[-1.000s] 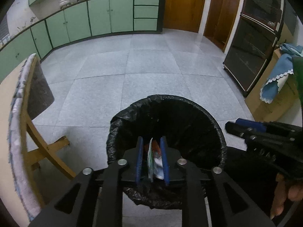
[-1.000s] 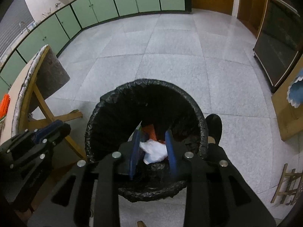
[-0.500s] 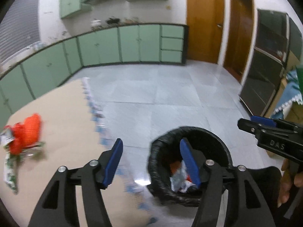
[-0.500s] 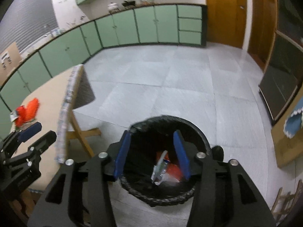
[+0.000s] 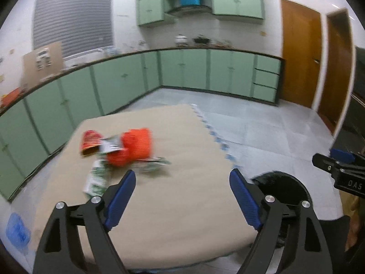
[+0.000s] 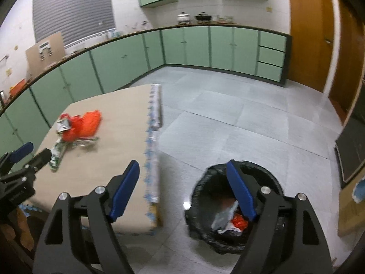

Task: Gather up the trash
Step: 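Return both tools to the table over the remaining trash, then grasp the green-white snack bag with the left tool while the right grasps the clear wrapper, then carry snack bag and clear wrapper to the bin and open both tools, then return both tools to the table over the carton and red bag, then grasp the white-blue carton with the left tool while the right grasps the red bag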

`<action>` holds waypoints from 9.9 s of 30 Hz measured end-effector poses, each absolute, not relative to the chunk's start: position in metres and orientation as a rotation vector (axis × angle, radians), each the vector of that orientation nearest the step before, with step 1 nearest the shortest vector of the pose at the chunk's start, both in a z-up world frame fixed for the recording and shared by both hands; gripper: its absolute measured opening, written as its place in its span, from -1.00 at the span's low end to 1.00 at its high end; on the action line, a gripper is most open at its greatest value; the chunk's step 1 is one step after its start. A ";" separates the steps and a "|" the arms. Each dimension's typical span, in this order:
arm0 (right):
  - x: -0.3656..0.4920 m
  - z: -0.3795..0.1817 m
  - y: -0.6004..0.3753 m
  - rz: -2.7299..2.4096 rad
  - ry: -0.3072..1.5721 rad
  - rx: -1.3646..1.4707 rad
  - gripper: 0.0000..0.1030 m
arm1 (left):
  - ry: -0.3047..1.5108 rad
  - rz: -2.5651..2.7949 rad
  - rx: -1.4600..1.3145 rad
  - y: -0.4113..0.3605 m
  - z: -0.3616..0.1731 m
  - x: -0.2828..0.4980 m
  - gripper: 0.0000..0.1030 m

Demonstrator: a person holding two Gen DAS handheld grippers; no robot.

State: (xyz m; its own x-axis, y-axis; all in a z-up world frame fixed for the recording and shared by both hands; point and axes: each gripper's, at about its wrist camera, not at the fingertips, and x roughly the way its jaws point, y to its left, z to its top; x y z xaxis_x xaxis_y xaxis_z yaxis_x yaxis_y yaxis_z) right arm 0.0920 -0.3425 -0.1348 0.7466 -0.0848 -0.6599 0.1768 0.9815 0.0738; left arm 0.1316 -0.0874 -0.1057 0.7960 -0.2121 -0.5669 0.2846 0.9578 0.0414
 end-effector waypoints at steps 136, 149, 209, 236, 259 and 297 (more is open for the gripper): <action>0.289 -0.228 -0.170 0.194 0.870 0.123 -0.82 | 0.690 0.022 -0.002 0.093 -0.208 0.237 -0.08; 0.244 -0.178 -0.199 0.186 0.797 0.142 -0.83 | 0.631 0.001 0.035 0.075 -0.167 0.202 -0.08; 0.088 -0.302 -0.541 -0.400 0.963 0.352 -0.49 | 0.884 -0.736 0.360 -0.370 -0.274 0.161 -0.06; 0.100 -0.218 -0.455 -0.292 0.846 0.205 -0.04 | 0.742 -0.488 0.259 -0.234 -0.196 0.167 0.40; 0.244 -0.202 -0.253 0.100 0.822 0.043 0.10 | 0.664 0.009 0.054 -0.006 -0.184 0.266 0.50; 0.325 -0.219 -0.159 0.232 0.804 -0.022 0.09 | 0.660 -0.018 -0.007 0.027 -0.191 0.290 -0.13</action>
State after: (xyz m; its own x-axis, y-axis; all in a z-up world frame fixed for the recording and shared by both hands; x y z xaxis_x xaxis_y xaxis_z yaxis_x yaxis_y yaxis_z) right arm 0.3251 -0.1587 -0.2194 0.6696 0.1976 -0.7159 -0.2141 0.9744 0.0687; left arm 0.2897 0.0274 -0.1914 0.7897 -0.0187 -0.6132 0.0140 0.9998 -0.0125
